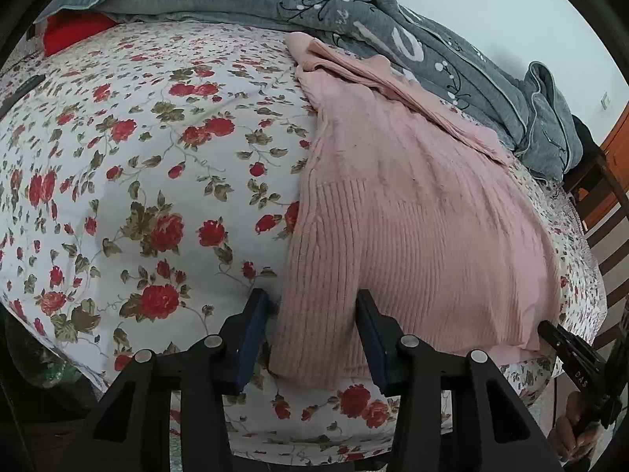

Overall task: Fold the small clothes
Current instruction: 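Grasp the sweater side edge with the left gripper while the right gripper grasps the same edge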

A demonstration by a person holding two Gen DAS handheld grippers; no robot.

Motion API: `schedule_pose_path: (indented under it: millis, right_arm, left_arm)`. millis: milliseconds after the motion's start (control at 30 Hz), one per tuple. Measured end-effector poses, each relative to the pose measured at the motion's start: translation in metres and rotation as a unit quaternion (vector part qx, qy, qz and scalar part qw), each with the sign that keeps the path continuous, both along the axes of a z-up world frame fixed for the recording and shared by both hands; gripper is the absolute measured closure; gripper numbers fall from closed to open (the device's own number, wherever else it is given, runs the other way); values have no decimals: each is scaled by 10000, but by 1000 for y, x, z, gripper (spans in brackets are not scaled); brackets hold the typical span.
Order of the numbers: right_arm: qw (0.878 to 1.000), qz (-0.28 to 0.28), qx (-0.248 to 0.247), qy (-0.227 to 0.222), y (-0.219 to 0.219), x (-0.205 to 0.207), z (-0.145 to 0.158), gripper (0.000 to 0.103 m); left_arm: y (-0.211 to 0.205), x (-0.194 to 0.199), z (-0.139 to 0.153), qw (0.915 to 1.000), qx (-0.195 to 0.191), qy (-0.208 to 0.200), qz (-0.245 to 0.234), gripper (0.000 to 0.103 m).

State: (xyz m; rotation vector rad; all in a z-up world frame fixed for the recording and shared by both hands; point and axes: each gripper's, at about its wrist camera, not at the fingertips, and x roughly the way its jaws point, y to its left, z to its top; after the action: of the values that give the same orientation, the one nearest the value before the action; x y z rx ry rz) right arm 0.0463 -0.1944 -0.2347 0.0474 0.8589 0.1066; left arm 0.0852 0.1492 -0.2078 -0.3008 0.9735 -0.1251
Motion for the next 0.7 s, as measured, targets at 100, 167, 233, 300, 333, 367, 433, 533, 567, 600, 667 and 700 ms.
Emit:
schedule_pose_path:
  millis: [100, 167, 233, 300, 333, 367, 433, 533, 567, 600, 667, 700]
  right_arm:
    - [9998, 1, 180, 57, -4, 1, 2, 82]
    - [9995, -3, 303, 99, -8, 2, 4, 82]
    - [9990, -2, 436, 99, -11, 2, 8, 79]
    - [9989, -36, 453, 69, -13, 1, 11, 74]
    - [9990, -59, 441, 51, -13, 1, 11, 70]
    - [9990, -76, 433, 32, -14, 1, 12, 67]
    - [9991, -158, 381, 44, -16, 3, 9, 65]
    - [9988, -196, 421, 138, -17, 4, 3, 65]
    - [9987, -208, 439, 128, -18, 3, 3, 65]
    - [9987, -210, 444, 121, -18, 2, 3, 65]
    - [9987, -196, 453, 108, -17, 1, 2, 65]
    - [9986, -184, 481, 115, -17, 1, 2, 65]
  left_arm:
    - [3, -1, 0, 9999, -130, 13, 38, 60]
    - [3, -1, 0, 9999, -146, 47, 51, 60]
    - [3, -1, 1, 9999, -142, 52, 44, 60]
    - [3, -1, 2, 9998, -191, 7, 20, 63]
    - [3, -1, 3, 9998, -212, -20, 1, 63]
    - [3, -2, 3, 9997, -223, -37, -15, 63]
    - [5, -3, 4, 9992, -367, -143, -77, 63]
    - [8, -4, 3, 9987, -473, -167, -106, 63]
    - [9, -4, 1, 9987, -478, -146, -108, 63]
    - [9, -4, 0, 9987, -482, -135, -114, 63]
    - [8, -5, -2, 9988, -464, -102, -136, 63]
    - [8, -5, -4, 9988, -456, -88, -132, 63]
